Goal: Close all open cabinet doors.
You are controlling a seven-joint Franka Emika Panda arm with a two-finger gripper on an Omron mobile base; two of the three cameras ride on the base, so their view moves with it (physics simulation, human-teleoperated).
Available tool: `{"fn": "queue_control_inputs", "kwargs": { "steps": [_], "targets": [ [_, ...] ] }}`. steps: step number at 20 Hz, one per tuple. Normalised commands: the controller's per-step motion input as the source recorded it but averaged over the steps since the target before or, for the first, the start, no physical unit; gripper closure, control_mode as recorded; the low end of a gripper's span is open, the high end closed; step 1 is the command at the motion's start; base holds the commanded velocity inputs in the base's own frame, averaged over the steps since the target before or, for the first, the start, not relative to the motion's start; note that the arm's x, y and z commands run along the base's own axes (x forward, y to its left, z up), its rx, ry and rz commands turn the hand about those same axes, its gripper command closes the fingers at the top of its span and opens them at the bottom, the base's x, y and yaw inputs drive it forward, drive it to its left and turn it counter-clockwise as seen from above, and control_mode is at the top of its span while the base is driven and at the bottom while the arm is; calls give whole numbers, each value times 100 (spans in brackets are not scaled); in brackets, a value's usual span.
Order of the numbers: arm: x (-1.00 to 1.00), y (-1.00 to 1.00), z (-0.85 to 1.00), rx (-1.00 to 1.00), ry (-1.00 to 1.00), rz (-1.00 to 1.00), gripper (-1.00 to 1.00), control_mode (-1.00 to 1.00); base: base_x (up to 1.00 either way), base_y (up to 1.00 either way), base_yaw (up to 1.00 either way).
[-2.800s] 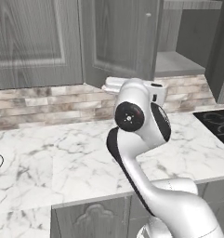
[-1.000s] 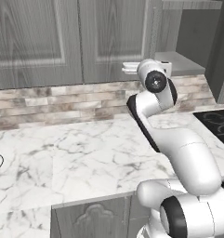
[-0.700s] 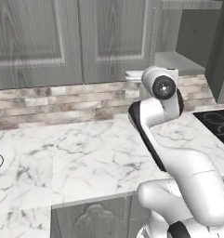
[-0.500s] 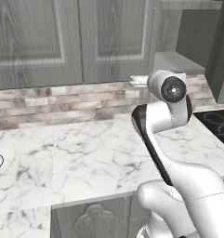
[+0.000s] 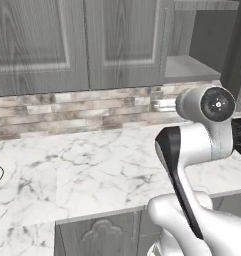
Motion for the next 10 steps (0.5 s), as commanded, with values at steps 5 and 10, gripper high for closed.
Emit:
{"fn": "queue_control_inputs", "kwargs": {
  "steps": [5, 10],
  "targets": [
    [-100, -22, -16, 0, 1, 0, -100, -100, 0, 0, 0],
    [-100, -23, -3, 0, 0, 0, -100, -100, 0, 0, 0]
  ]
}}
